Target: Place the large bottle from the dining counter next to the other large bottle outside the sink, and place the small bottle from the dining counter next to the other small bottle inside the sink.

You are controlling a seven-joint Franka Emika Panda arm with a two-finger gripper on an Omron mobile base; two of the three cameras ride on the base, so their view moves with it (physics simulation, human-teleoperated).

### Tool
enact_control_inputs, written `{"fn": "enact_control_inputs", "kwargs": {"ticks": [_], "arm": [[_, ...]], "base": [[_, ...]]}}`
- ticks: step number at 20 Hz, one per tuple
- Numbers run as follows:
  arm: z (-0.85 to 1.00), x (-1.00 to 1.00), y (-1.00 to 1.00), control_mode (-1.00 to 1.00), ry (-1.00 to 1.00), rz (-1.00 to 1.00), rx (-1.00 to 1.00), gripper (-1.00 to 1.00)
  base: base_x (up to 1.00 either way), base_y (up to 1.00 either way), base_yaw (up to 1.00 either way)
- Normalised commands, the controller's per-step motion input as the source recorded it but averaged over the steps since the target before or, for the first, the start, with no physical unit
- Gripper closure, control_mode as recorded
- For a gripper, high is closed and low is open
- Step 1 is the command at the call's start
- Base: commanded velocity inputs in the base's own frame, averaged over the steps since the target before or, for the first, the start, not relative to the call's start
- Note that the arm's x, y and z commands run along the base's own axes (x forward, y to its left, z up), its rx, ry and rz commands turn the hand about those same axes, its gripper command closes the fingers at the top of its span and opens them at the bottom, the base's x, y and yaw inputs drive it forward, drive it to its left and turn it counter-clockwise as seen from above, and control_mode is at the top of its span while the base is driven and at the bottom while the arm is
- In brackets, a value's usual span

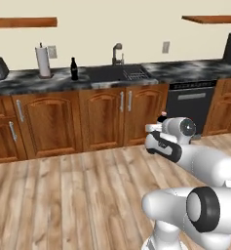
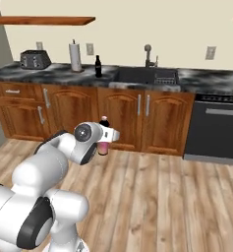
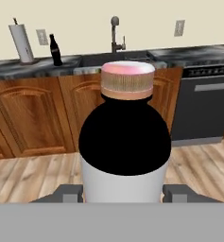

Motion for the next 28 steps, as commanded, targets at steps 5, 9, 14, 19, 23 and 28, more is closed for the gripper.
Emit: {"fn": "enact_control_inputs", "kwargs": {"ticks": [5,9,14,19,23,28], "arm": [[0.00,0.00,0.00,1.00,0.00,0.00,0.00,1.00],[0.00,0.00,0.00,1.00,0.00,0.00,0.00,1.00],[0.00,0.00,0.00,1.00,0.00,0.00,0.00,1.00],[0.00,0.00,0.00,1.00,0.00,0.00,0.00,1.00],[0.00,0.00,0.00,1.00,0.00,0.00,0.00,1.00],[0.00,0.00,0.00,1.00,0.00,0.00,0.00,1.00]], "base": [[1.00,-0.22,0.19],[1.00,-0.07,0.21],[1.00,-0.10,0.20],[1.00,-0.07,0.19],[1.00,0.00,0.15],[0.97,0.03,0.13]]}}
